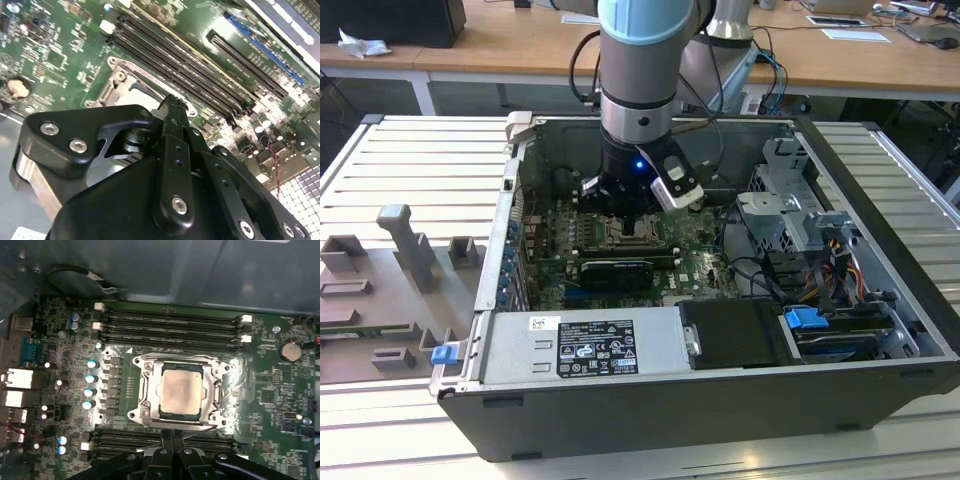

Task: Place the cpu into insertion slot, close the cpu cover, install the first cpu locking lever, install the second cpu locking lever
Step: 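Install the second cpu locking lever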

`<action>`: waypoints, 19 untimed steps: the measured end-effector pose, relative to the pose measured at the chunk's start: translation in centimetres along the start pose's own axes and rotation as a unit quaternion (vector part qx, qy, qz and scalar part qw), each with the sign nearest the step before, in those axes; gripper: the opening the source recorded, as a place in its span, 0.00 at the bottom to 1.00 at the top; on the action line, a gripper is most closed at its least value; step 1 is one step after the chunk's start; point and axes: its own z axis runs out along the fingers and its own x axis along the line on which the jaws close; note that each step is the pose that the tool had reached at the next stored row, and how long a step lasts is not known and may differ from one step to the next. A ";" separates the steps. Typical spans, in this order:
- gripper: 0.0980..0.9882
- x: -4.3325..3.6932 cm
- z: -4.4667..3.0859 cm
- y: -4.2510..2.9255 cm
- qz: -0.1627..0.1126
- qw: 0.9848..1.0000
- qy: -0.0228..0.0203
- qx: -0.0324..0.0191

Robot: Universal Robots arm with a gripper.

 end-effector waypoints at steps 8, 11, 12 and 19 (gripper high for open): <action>0.01 0.63 1.12 -0.65 0.000 1.000 -0.001 -0.014; 0.01 0.95 1.08 -1.11 0.000 1.000 -0.001 -0.020; 0.01 1.12 1.07 -1.27 0.000 1.000 -0.002 -0.022; 0.01 1.63 1.10 -1.56 0.000 1.000 -0.002 -0.029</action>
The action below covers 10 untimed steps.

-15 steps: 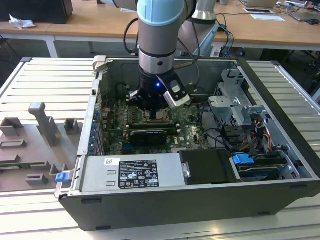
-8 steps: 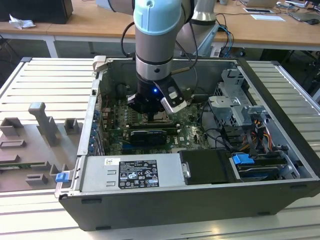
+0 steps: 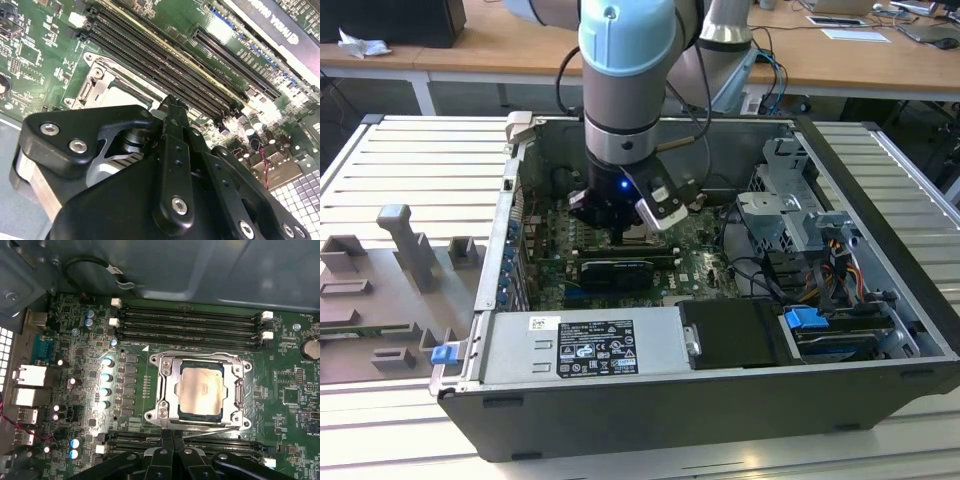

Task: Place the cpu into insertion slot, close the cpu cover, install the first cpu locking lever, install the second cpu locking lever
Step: 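Install the second cpu locking lever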

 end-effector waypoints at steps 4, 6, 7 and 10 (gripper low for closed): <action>0.01 0.57 -0.04 -0.27 0.000 1.000 0.000 -0.005; 0.01 0.82 -0.01 -0.26 0.000 1.000 -0.001 -0.007; 0.01 0.87 0.12 -0.27 0.000 1.000 -0.001 -0.008; 0.01 1.07 0.99 -0.41 0.000 1.000 -0.001 -0.011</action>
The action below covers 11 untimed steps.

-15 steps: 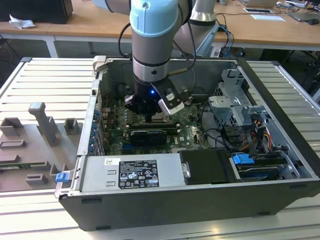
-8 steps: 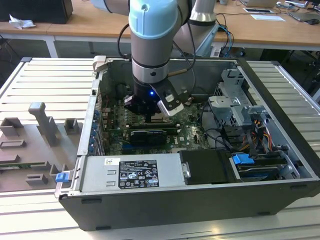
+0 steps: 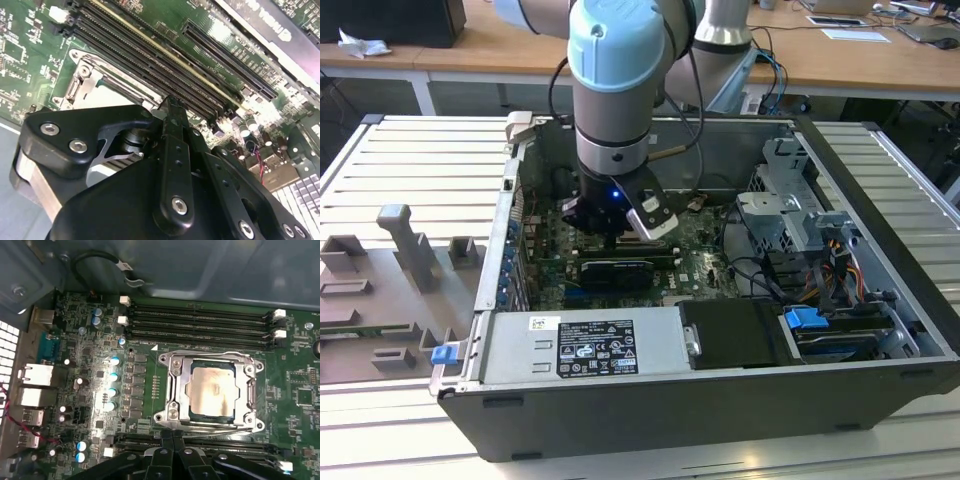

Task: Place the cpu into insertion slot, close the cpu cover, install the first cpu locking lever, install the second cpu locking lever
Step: 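Install the second cpu locking lever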

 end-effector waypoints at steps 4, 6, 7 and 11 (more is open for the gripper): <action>0.01 0.42 0.34 -0.02 0.000 1.000 -0.001 -0.004; 0.01 0.44 0.67 -0.09 0.000 1.000 -0.001 -0.005; 0.01 0.44 0.85 -0.12 0.000 1.000 -0.001 -0.006; 0.01 0.47 1.36 -0.20 0.000 1.000 -0.002 -0.020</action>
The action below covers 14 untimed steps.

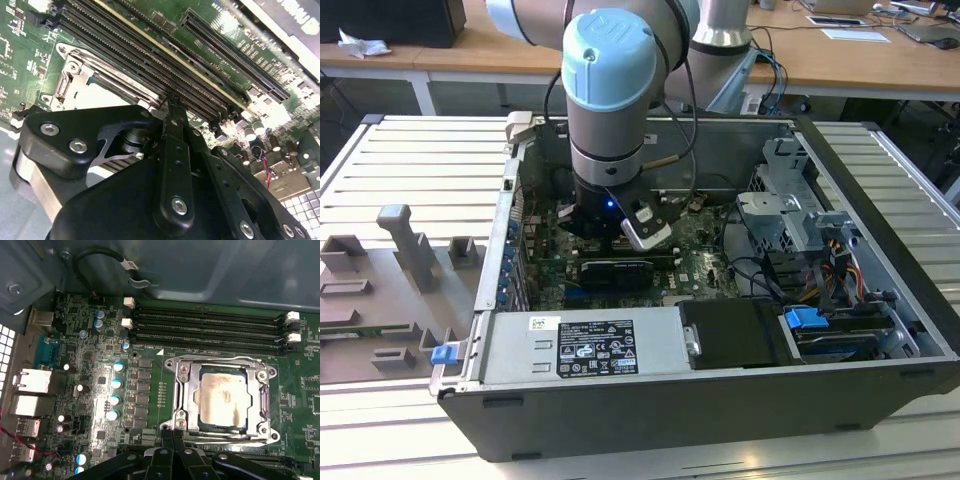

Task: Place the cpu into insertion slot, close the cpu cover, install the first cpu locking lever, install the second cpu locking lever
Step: 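Install the second cpu locking lever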

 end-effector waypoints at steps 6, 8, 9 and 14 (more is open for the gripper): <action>0.01 0.36 0.49 -0.08 -0.001 1.000 -0.001 -0.011; 0.01 0.42 0.55 -0.11 -0.001 1.000 -0.001 -0.014; 0.01 0.41 0.42 -0.06 -0.001 1.000 -0.001 -0.014; 0.01 0.39 -0.59 0.16 -0.001 1.000 -0.001 -0.014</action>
